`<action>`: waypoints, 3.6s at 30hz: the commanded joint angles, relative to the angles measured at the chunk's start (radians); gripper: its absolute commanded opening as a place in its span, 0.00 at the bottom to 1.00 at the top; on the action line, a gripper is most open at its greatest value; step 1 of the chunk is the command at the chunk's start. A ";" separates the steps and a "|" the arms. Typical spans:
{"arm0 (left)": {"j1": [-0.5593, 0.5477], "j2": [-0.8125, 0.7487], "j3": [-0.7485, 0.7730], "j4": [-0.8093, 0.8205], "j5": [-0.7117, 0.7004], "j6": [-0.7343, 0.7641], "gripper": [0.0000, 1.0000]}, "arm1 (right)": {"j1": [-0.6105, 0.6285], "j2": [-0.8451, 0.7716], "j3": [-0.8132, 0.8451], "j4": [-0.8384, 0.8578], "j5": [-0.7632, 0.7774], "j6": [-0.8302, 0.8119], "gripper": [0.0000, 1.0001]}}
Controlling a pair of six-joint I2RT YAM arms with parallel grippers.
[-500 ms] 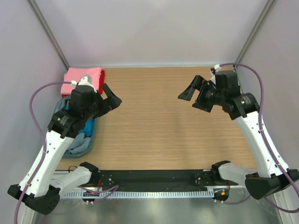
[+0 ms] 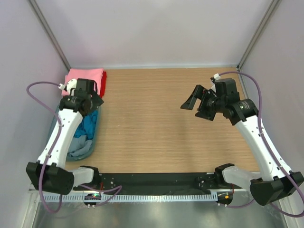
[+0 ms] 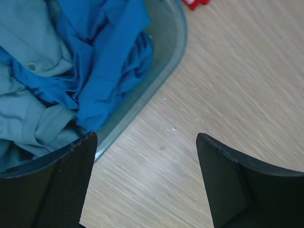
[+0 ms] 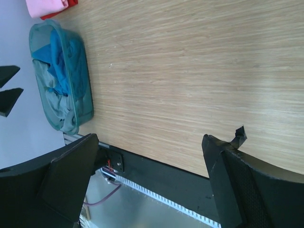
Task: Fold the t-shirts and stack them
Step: Grab the tshirt from the pile, then move the tshirt to the center of the board, then flatten the tshirt out
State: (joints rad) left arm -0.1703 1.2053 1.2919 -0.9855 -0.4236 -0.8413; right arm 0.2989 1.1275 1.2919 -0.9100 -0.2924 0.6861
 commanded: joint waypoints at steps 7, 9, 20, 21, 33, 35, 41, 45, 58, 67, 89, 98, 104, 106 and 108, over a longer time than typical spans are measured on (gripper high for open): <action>0.130 0.287 -0.033 0.042 -0.038 0.015 0.65 | 0.000 -0.072 -0.039 0.028 0.024 -0.120 0.98; 0.155 0.353 -0.017 0.027 -0.068 0.008 0.58 | 0.005 -0.075 -0.029 0.017 0.035 -0.140 0.97; 0.166 0.448 0.050 0.002 -0.135 0.027 0.00 | 0.034 -0.054 0.000 0.000 0.070 -0.171 0.96; 0.166 0.438 0.117 -0.011 -0.145 0.034 0.00 | 0.032 -0.049 0.004 -0.001 0.068 -0.163 0.96; 0.130 0.081 0.622 0.196 -0.002 -0.068 0.00 | 0.032 -0.034 0.059 -0.029 0.114 -0.054 0.95; 0.129 -0.008 0.397 0.460 0.130 -0.174 0.00 | 0.031 -0.026 0.086 -0.052 0.148 -0.057 0.95; -0.119 0.302 0.824 0.478 0.519 -0.243 0.00 | 0.032 0.060 0.315 -0.156 0.249 -0.071 0.95; -0.314 0.434 1.072 0.476 0.514 -0.193 0.00 | 0.032 0.028 0.324 -0.148 0.263 -0.079 0.95; -0.468 0.241 0.145 0.513 0.542 -0.252 0.06 | 0.031 -0.107 0.222 -0.326 0.370 -0.080 0.95; -0.492 0.115 -0.266 0.458 0.476 -0.257 0.56 | 0.031 0.017 0.150 -0.353 0.426 -0.099 0.92; -0.678 0.927 0.490 0.297 0.306 0.353 0.58 | -0.264 0.321 0.038 -0.191 0.306 0.020 0.74; -0.678 0.910 0.563 0.190 0.120 0.378 0.00 | -0.264 0.336 0.012 -0.162 0.265 0.015 0.70; -0.654 0.609 0.381 0.108 0.083 0.244 0.00 | -0.264 0.383 0.055 -0.148 0.276 0.036 0.66; -0.606 0.472 0.264 0.125 0.106 0.194 0.00 | -0.264 0.403 0.058 -0.135 0.282 0.052 0.66; -0.569 0.413 0.114 0.184 0.164 0.179 0.00 | -0.264 0.425 0.052 -0.119 0.277 0.075 0.66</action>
State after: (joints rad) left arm -0.8059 1.7348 1.5463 -0.8322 -0.2790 -0.5858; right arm 0.0330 1.5299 1.3094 -1.0676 -0.0139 0.7185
